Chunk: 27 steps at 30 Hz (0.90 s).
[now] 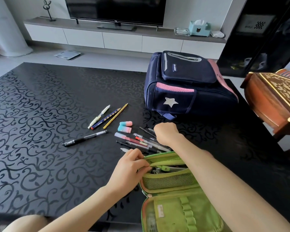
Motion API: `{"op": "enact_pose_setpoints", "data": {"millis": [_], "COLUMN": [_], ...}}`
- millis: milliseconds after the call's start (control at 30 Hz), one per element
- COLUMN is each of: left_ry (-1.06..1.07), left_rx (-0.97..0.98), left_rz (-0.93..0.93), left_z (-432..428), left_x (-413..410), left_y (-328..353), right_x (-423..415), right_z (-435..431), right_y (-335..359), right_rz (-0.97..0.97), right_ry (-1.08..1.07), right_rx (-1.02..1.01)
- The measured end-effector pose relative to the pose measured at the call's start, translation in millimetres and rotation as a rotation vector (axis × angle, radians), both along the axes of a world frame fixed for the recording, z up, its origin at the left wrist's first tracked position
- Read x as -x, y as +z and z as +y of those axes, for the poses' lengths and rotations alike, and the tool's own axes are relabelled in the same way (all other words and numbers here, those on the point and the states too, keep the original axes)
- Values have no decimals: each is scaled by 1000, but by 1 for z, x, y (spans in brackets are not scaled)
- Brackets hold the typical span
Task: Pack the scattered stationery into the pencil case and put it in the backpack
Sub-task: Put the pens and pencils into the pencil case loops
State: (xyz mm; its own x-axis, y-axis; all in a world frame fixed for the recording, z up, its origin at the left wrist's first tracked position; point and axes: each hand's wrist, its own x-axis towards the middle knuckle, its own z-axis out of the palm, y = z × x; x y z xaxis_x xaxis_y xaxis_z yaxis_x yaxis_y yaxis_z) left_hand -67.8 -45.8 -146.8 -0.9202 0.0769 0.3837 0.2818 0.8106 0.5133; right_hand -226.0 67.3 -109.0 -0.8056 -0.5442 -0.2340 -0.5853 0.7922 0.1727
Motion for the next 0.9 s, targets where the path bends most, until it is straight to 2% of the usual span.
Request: {"op": "enact_pose_setpoints", "data": {"millis": [67, 167, 267, 367, 433, 500, 600, 700, 833, 900], "left_ry": [1, 22, 46, 75, 104, 128, 134, 152, 188, 181], "left_rx": [-5, -15, -27, -18, -8, 10, 65, 103, 125, 136], "left_rz": [-14, -23, -40, -64, -76, -84, -80, -81, -83, -94], "left_z": [-3, -8, -14, -23, -28, -34, -42, -45, -42, -42], "left_x": [-2, -6, -10, -13, -14, -13, -11, -10, -11, -11], "left_y": [-1, 1, 3, 6, 9, 13, 19, 22, 19, 18], "right_x": [-3, -3, -7, -35, -58, -80, -96, -101, -114, -115], "right_z": [-2, 4, 20, 39, 51, 56, 53, 39, 25, 31], "right_y": [3, 8, 21, 43, 48, 41, 27, 16, 12, 11], "right_rz": [10, -30, 6, 54, 21, 71, 137, 162, 193, 166], "right_ry": [11, -35, -87, 47, 199, 349, 419, 402, 314, 184], "right_rx": [-44, 1, 167, 347, 311, 165, -57, -105, 20, 43]}}
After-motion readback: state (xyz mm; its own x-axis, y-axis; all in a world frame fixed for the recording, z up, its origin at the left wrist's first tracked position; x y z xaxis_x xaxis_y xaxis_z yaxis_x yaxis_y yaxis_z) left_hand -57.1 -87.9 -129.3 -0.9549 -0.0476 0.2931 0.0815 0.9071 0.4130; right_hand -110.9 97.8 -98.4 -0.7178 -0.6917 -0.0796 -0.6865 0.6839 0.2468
